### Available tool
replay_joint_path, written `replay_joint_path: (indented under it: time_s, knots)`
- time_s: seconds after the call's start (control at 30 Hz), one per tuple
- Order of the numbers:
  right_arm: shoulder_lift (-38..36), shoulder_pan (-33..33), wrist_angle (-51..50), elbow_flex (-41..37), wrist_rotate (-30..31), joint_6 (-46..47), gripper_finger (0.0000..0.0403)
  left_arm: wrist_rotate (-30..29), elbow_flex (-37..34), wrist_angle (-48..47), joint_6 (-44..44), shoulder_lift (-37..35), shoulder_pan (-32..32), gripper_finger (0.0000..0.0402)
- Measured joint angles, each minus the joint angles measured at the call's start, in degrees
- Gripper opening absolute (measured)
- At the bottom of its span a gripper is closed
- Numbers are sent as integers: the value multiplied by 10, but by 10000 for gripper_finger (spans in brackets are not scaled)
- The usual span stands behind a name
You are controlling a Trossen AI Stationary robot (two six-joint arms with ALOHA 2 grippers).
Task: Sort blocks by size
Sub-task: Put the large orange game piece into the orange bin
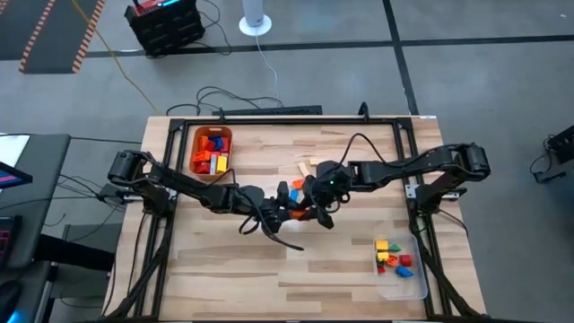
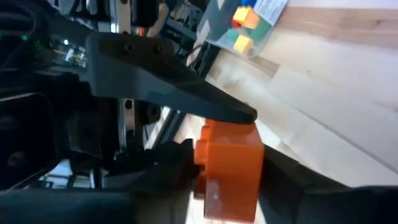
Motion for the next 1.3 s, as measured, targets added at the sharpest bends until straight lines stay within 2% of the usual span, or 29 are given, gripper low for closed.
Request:
replay_joint_path:
  time_s: [0.13, 0.3, 0.37, 0.43, 0.57, 0.7, 0.8, 0.9, 1.03, 1.1, 1.2, 1.3]
  knots:
    - [0, 6, 23, 0, 1, 0, 194, -3, 0, 5, 4, -1, -1, 85]
    - [-1, 2, 13, 0, 4, 0, 217, -8, 0, 8, -30, -1, -8, 83]
    - [-11, -5, -27, 0, 4, 0, 223, -14, 0, -3, -45, -1, -10, 83]
    - [-30, -15, -83, 0, 5, 0, 226, -44, 0, -43, -61, -14, -14, 83]
    - [-78, -27, -218, 0, 32, 17, 227, -131, 0, -169, -107, -71, -18, 83]
    - [-109, -9, -294, 0, 124, 33, 227, -248, 0, -316, -216, -155, -16, 83]
    - [-114, 15, -301, 0, 191, 48, 227, -364, 0, -460, -342, -215, -5, 83]
    - [-104, 49, -279, 0, 248, 62, 227, -443, 0, -644, -534, -265, 27, 97]
    - [-62, 103, -225, 0, 332, 77, 227, -449, -6, -853, -804, -301, 95, 108]
    - [-33, 126, -189, 0, 356, 68, 227, -448, -23, -891, -860, -307, 131, 107]
    - [9, 148, -135, 0, 359, 39, 227, -431, -53, -861, -827, -314, 182, 101]
    - [40, 152, -101, 0, 359, 30, 228, -392, -77, -763, -730, -313, 237, 99]
